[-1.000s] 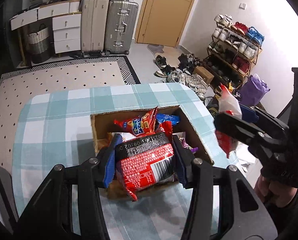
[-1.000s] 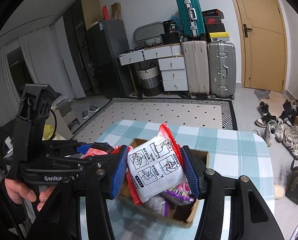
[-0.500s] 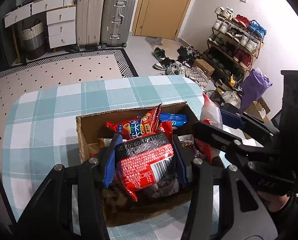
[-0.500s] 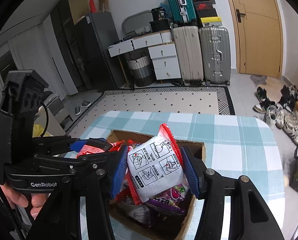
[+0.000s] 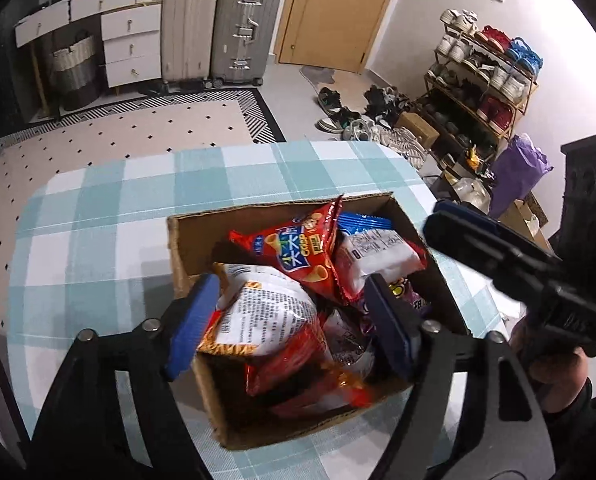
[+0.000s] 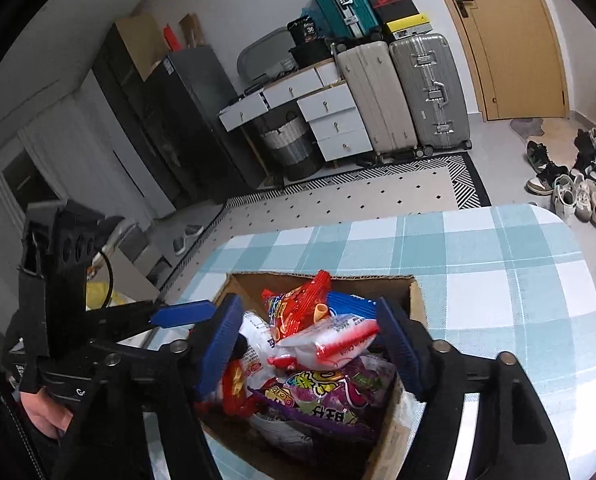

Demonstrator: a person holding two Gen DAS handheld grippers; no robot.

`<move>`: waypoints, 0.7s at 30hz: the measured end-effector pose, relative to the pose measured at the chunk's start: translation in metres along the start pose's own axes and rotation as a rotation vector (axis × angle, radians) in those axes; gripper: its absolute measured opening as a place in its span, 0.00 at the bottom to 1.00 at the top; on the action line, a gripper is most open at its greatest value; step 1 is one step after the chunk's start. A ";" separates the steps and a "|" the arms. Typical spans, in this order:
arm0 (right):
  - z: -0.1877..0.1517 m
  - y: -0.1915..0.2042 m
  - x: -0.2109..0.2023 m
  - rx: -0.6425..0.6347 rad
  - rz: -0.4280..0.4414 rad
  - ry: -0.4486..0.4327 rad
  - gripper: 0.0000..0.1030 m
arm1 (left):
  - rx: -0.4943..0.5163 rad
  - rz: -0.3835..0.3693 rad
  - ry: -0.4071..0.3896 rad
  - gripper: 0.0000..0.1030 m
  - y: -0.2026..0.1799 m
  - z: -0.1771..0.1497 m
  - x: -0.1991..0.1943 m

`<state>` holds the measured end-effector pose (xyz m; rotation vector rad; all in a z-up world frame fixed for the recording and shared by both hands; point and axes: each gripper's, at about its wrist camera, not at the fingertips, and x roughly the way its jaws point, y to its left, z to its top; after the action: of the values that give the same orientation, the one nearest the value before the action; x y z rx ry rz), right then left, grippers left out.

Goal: Organize snacks

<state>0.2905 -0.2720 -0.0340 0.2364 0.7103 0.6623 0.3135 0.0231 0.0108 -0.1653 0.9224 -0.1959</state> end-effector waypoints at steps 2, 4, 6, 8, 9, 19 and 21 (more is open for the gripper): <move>0.001 0.003 -0.007 -0.004 0.000 -0.008 0.71 | -0.001 0.004 -0.015 0.74 0.001 -0.003 -0.008; 0.001 0.008 -0.017 -0.016 -0.010 -0.021 0.71 | -0.001 0.021 -0.023 0.74 0.002 -0.006 -0.015; 0.000 0.013 -0.025 -0.028 -0.018 -0.026 0.73 | -0.003 0.025 -0.029 0.74 0.002 -0.009 -0.021; -0.004 0.022 -0.037 -0.051 -0.027 -0.038 0.73 | -0.009 0.029 -0.043 0.75 0.003 -0.014 -0.030; -0.006 0.026 -0.042 -0.059 -0.030 -0.044 0.73 | -0.007 0.033 -0.050 0.75 0.003 -0.016 -0.034; -0.046 0.058 -0.105 -0.119 -0.071 -0.176 0.81 | -0.009 0.103 -0.145 0.80 -0.004 -0.054 -0.090; -0.056 0.064 -0.118 -0.129 -0.084 -0.209 0.81 | 0.005 0.118 -0.166 0.81 -0.007 -0.064 -0.101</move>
<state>0.1555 -0.2983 0.0126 0.1535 0.4727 0.5909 0.2020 0.0366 0.0521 -0.1207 0.7635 -0.0741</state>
